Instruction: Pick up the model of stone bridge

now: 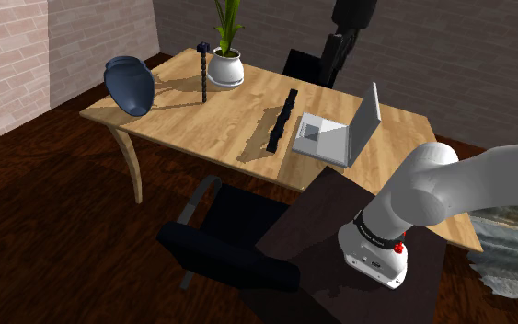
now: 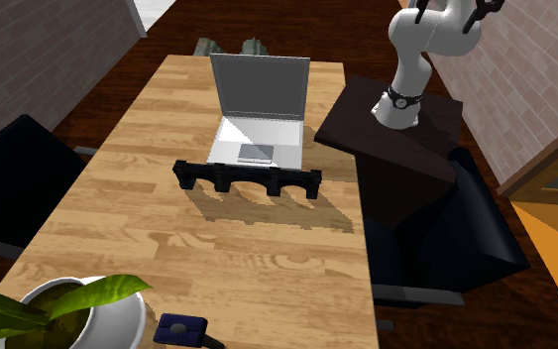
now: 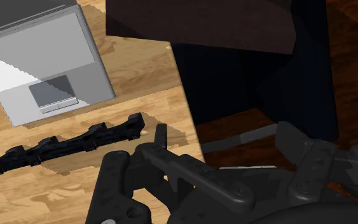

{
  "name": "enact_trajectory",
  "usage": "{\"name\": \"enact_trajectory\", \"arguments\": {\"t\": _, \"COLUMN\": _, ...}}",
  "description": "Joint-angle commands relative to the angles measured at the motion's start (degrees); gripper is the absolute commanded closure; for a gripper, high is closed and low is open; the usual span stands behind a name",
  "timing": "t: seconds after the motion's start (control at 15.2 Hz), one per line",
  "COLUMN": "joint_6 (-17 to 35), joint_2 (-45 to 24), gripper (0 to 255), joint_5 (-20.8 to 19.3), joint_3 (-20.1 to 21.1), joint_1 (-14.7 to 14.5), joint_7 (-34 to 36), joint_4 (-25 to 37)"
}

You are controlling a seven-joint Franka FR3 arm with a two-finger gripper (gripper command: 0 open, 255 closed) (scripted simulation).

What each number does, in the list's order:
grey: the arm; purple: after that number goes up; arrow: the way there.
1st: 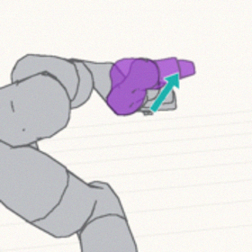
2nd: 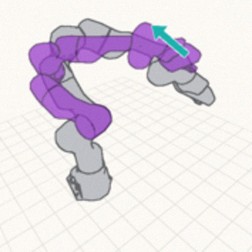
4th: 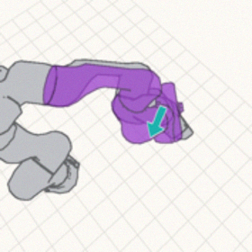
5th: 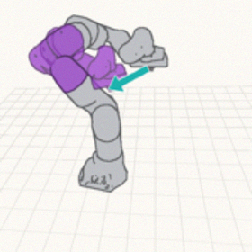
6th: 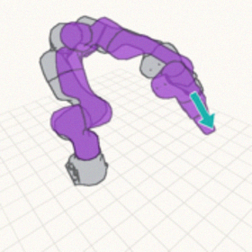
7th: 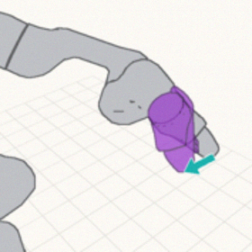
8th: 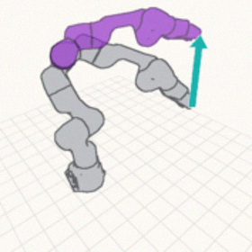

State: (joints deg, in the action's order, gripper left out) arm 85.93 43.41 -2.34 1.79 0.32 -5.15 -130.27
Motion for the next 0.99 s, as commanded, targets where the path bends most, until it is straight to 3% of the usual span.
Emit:
{"name": "enact_trajectory", "arguments": {"t": 0.0, "joint_6": 0.0, "joint_2": 0.0, "gripper": 0, "joint_5": 0.0, "joint_3": 0.0, "joint_1": 0.0, "joint_7": 0.0, "joint_4": 0.0}}
{"name": "enact_trajectory", "arguments": {"t": 0.92, "joint_6": 24.4, "joint_2": -21.1, "gripper": 0, "joint_5": -0.5, "joint_3": -1.9, "joint_1": 7.9, "joint_7": 14.6, "joint_4": -1.7}}
